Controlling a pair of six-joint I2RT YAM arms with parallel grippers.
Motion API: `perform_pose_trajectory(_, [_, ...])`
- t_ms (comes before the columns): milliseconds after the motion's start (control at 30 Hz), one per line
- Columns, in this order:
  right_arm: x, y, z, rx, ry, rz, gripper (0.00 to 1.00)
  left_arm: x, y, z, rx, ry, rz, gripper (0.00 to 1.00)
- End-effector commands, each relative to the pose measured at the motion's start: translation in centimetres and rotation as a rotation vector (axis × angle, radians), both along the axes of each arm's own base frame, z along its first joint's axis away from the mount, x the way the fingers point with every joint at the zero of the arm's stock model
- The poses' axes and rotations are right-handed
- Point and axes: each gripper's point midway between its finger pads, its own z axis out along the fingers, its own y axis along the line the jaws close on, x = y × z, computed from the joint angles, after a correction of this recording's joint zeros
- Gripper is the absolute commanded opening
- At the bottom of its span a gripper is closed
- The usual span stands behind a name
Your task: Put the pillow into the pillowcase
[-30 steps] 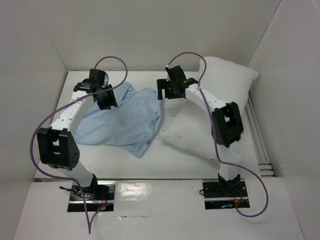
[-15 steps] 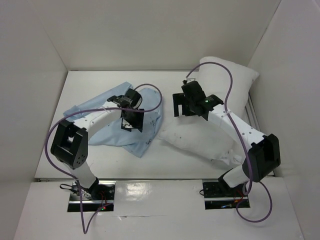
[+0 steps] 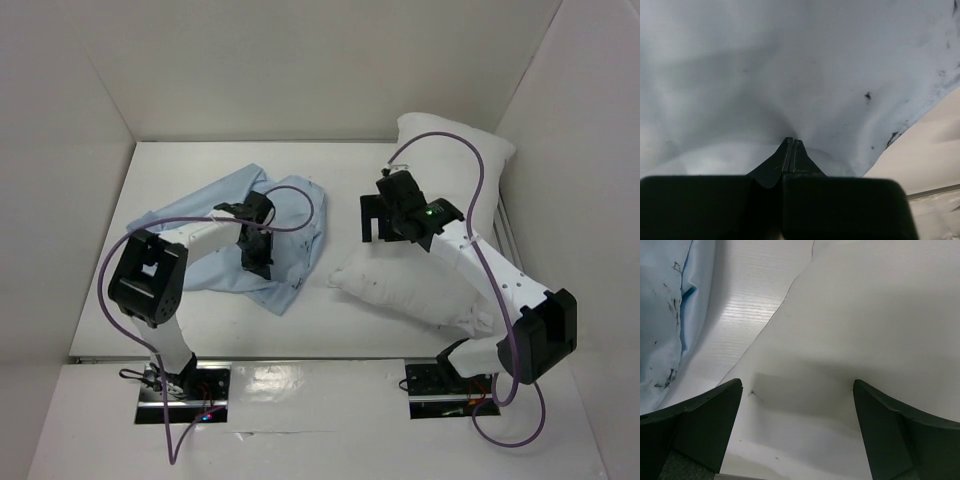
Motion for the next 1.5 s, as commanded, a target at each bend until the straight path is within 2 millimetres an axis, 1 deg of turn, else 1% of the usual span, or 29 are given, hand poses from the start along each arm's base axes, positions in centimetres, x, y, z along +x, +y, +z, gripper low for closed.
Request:
perform_pose_trajectory(0, [-0.3,0.4,1.3,0.033,-0.005,0.032,0.99,1.3,1.3,2.8,-0.051,-0.067,0.048,0.00])
perform_pose_trajectory(100, [0.1,2.3,2.2,0.107,-0.027,0.098,0.99,1.3,1.8,5.4,-0.072,-0.130,0.052,0.00])
perform_pose_trajectory(133, [0.2,3.6,2.5,0.122,-0.040,0.129,0.99,1.6,2.2,6.4,-0.076,-0.142,0.065,0.00])
perform_pose_trajectory(200, [0.3,4.6,2.1,0.140,-0.023,0.146,0.99,1.8,2.2,7.7,-0.082,-0.168,0.053,0.00])
perform_pose_trajectory(267, [1.3,5.7,2.4,0.176,-0.051,0.166,0.99,3.0,1.7,9.5,-0.099,-0.214,0.053,0.00])
perform_pose_trajectory(300, [1.6,6.2,2.4,0.197,-0.054,0.164,0.99,3.6,1.5,9.7,-0.103,-0.216,0.061,0.07])
perform_pose_trajectory(333, [2.0,6.5,2.8,0.220,-0.072,0.153,0.99,4.6,0.3,10.9,-0.133,-0.241,0.041,0.16])
perform_pose_trajectory(367, [2.4,6.5,3.4,0.224,-0.095,0.147,0.99,5.3,-0.7,11.2,-0.154,-0.253,0.023,0.25])
perform_pose_trajectory(400, [2.5,6.4,3.4,0.223,-0.098,0.131,0.99,5.8,-1.5,11.3,-0.157,-0.254,0.008,0.34])
perform_pose_trajectory(433, [2.7,6.5,3.7,0.229,-0.109,0.132,0.99,5.9,-3.3,10.1,-0.151,-0.225,-0.032,0.48])
perform_pose_trajectory(467, [3.0,5.8,4.2,0.227,-0.129,0.111,0.99,7.1,-4.5,11.0,-0.150,-0.263,-0.048,0.53])
perform_pose_trajectory(533, [3.3,4.8,5.1,0.223,-0.161,0.070,0.99,8.1,-6.1,10.5,-0.129,-0.278,-0.073,0.63])
perform_pose_trajectory(600, [3.1,2.8,5.5,0.211,-0.172,0.011,0.99,8.9,-7.7,9.0,-0.121,-0.253,-0.096,0.70])
perform_pose_trajectory(667, [3.0,0.6,6.5,0.223,-0.209,-0.047,0.99,9.6,-8.1,8.0,-0.099,-0.245,-0.086,0.70])
perform_pose_trajectory(700, [2.7,-0.1,6.2,0.226,-0.205,-0.058,0.99,9.8,-8.2,6.5,-0.084,-0.216,-0.086,0.70])
perform_pose_trajectory(733, [2.6,-0.8,6.4,0.228,-0.214,-0.076,0.99,10.1,-8.4,6.0,-0.088,-0.214,-0.073,0.69])
perform_pose_trajectory(767, [2.5,-2.0,7.0,0.244,-0.231,-0.098,0.99,10.5,-8.7,6.0,-0.093,-0.223,-0.073,0.68])
perform_pose_trajectory(833, [2.0,-2.8,6.4,0.253,-0.197,-0.095,0.99,10.5,-8.9,5.0,-0.075,-0.217,-0.077,0.64])
perform_pose_trajectory(867, [2.0,-3.9,6.1,0.238,-0.188,-0.118,0.99,11.1,-9.1,5.4,-0.080,-0.237,-0.064,0.63])
perform_pose_trajectory(1000, [1.7,-5.2,5.6,0.226,-0.169,-0.135,0.99,11.5,-9.5,3.6,-0.077,-0.210,-0.068,0.56])
perform_pose_trajectory(1067, [1.8,-5.4,5.6,0.224,-0.168,-0.132,0.99,11.4,-9.5,2.4,-0.064,-0.185,-0.068,0.51])
perform_pose_trajectory(1167, [1.7,-5.2,5.6,0.230,-0.166,-0.125,0.99,11.3,-9.4,1.8,-0.059,-0.171,-0.060,0.47])
perform_pose_trajectory(1200, [1.9,-5.2,5.3,0.227,-0.156,-0.126,0.99,11.3,-9.5,1.4,-0.058,-0.160,-0.049,0.41])
perform_pose_trajectory(1267, [1.8,-5.0,5.3,0.234,-0.152,-0.118,0.99,11.3,-9.3,1.3,-0.050,-0.164,-0.046,0.34])
perform_pose_trajectory(1300, [2.0,-5.0,5.5,0.237,-0.161,-0.117,0.99,11.5,-9.3,1.9,-0.050,-0.176,-0.034,0.22])
perform_pose_trajectory(1367, [2.0,-4.8,5.2,0.234,-0.151,-0.104,0.99,11.5,-9.0,2.6,-0.043,-0.187,-0.030,0.12])
perform_pose_trajectory(1400, [2.0,-4.9,5.1,0.228,-0.152,-0.098,0.99,11.6,-8.9,2.5,-0.034,-0.192,-0.026,0.04])
perform_pose_trajectory(1433, [1.9,-4.9,5.0,0.225,-0.143,-0.099,0.99,11.8,-8.7,3.2,-0.033,-0.210,-0.022,0.00])
perform_pose_trajectory(1467, [2.0,-4.9,5.4,0.228,-0.152,-0.098,0.99,11.5,-8.6,3.7,-0.032,-0.209,-0.022,0.00])
